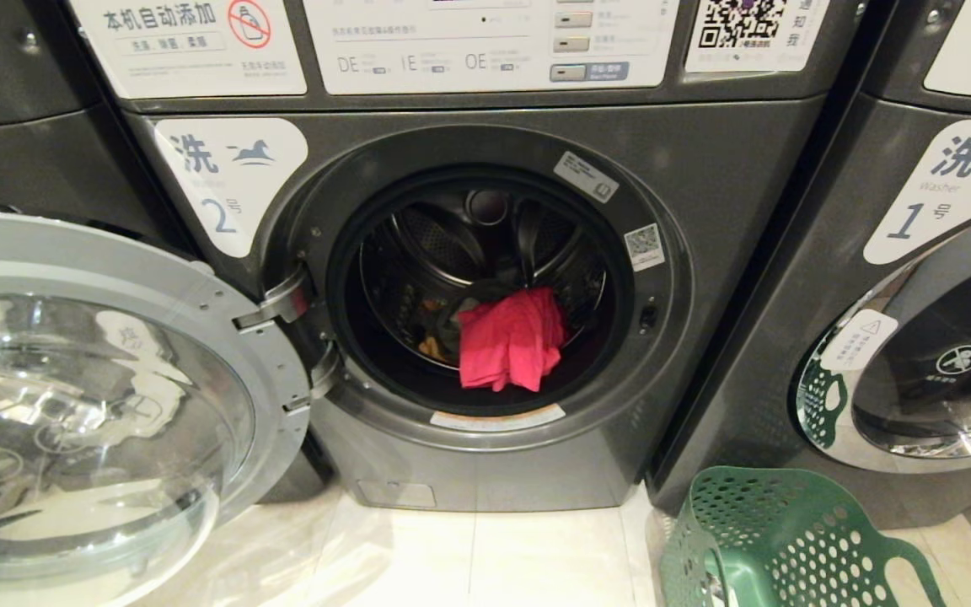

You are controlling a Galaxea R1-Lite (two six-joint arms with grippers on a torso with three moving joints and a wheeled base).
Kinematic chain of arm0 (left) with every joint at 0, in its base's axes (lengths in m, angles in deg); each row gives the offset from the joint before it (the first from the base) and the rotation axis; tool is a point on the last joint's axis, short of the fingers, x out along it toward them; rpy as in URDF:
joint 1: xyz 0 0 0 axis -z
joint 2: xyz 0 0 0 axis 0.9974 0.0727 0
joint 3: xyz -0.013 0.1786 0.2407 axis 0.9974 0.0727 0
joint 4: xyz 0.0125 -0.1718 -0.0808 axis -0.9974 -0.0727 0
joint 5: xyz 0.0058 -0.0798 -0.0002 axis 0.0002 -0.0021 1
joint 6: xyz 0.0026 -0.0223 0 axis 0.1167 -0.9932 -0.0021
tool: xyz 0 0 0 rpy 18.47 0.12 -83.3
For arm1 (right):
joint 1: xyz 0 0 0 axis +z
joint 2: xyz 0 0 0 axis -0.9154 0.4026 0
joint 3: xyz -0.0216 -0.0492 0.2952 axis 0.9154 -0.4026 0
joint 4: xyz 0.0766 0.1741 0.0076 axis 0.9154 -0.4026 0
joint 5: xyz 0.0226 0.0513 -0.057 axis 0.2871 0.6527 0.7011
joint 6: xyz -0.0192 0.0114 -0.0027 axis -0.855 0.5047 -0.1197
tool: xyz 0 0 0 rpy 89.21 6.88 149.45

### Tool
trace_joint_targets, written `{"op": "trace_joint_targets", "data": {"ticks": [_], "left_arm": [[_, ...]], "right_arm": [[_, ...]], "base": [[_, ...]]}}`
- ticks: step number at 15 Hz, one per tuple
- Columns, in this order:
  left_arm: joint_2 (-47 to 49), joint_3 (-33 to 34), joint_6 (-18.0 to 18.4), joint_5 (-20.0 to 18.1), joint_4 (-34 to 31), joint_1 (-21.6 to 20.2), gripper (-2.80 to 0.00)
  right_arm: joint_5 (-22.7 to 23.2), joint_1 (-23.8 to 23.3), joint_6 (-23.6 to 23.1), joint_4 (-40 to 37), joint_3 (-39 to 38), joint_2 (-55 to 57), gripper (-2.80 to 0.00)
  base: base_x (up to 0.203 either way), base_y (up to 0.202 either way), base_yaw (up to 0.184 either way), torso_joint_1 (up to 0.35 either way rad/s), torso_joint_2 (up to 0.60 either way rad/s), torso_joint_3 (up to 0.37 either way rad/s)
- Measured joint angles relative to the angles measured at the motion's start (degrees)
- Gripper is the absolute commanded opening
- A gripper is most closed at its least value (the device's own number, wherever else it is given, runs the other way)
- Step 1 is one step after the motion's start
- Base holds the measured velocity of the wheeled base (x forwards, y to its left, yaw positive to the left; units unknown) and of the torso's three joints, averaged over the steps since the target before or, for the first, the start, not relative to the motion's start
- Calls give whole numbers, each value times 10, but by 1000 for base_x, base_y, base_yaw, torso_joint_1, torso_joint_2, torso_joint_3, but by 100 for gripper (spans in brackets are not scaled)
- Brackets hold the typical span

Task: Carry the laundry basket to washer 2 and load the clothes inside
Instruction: Close the washing machine door with the left hand

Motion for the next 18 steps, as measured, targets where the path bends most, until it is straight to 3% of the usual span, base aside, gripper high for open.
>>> {"op": "trace_joint_targets", "data": {"ticks": [10, 18], "left_arm": [[0, 0, -3, 2, 0, 1, -280], [0, -1, -8, 4, 1, 0, -280]], "right_arm": [[0, 0, -1, 0, 0, 0, -280], [0, 0, 5, 0, 0, 0, -280]], "base": [[0, 186, -3, 3, 3, 2], [-28, 7, 0, 3, 0, 1]]}}
